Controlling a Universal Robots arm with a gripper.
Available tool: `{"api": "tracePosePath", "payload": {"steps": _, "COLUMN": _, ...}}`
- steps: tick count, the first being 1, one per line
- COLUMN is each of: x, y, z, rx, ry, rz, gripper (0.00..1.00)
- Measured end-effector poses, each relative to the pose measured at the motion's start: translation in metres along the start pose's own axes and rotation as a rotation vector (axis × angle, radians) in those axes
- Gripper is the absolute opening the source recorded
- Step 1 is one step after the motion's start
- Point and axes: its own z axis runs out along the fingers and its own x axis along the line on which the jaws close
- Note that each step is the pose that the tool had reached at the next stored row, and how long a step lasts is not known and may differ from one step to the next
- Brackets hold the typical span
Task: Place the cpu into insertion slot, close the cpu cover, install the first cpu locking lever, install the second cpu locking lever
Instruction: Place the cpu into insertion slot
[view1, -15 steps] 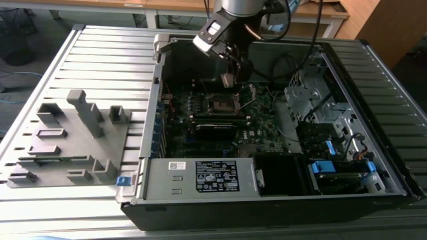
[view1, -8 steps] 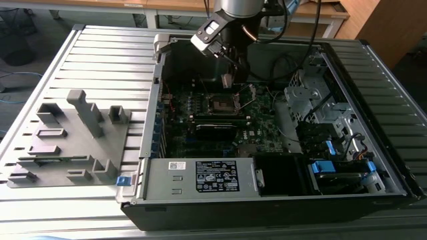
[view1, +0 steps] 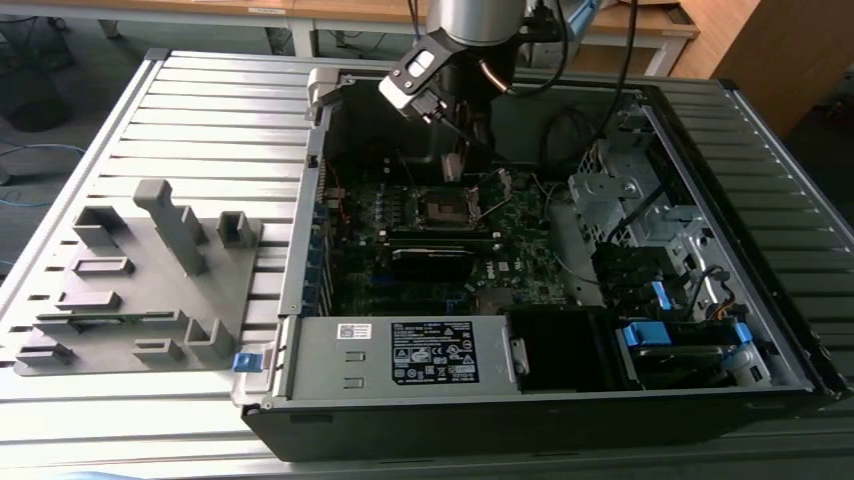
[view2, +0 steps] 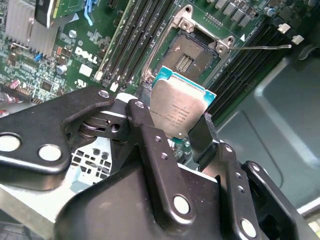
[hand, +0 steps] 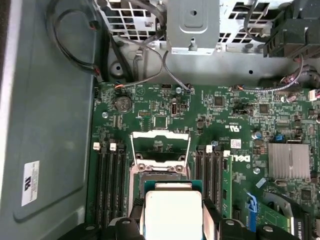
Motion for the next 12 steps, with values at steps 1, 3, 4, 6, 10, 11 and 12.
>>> {"api": "tracePosePath", "payload": {"steps": 1, "x": 0.0000, "y": -0.0003, "z": 0.0018, "rx": 0.0001, "ry": -0.0004, "rz": 0.005, "gripper": 0.54}}
{"api": "tracePosePath", "payload": {"steps": 3, "x": -0.0001, "y": -0.0010, "z": 0.0055, "rx": 0.0001, "ry": -0.0013, "rz": 0.015, "gripper": 0.54}}
{"api": "tracePosePath", "payload": {"steps": 4, "x": -0.0001, "y": -0.0012, "z": 0.0067, "rx": 0.0001, "ry": -0.0016, "rz": 0.019, "gripper": 0.54}}
{"api": "tracePosePath", "payload": {"steps": 6, "x": -0.0001, "y": -0.0012, "z": 0.0071, "rx": 0.0001, "ry": -0.0020, "rz": 0.021, "gripper": 0.54}}
{"api": "tracePosePath", "payload": {"steps": 10, "x": -0.0001, "y": -0.0013, "z": 0.0073, "rx": 0.0001, "ry": -0.0019, "rz": 0.021, "gripper": 0.54}}
{"api": "tracePosePath", "payload": {"steps": 11, "x": -0.0001, "y": -0.0013, "z": 0.0074, "rx": 0.0001, "ry": -0.0019, "rz": 0.021, "gripper": 0.54}}
{"api": "tracePosePath", "payload": {"steps": 12, "x": 0.0000, "y": -0.0013, "z": 0.0078, "rx": -0.0001, "ry": -0.0015, "rz": 0.021, "gripper": 0.54}}
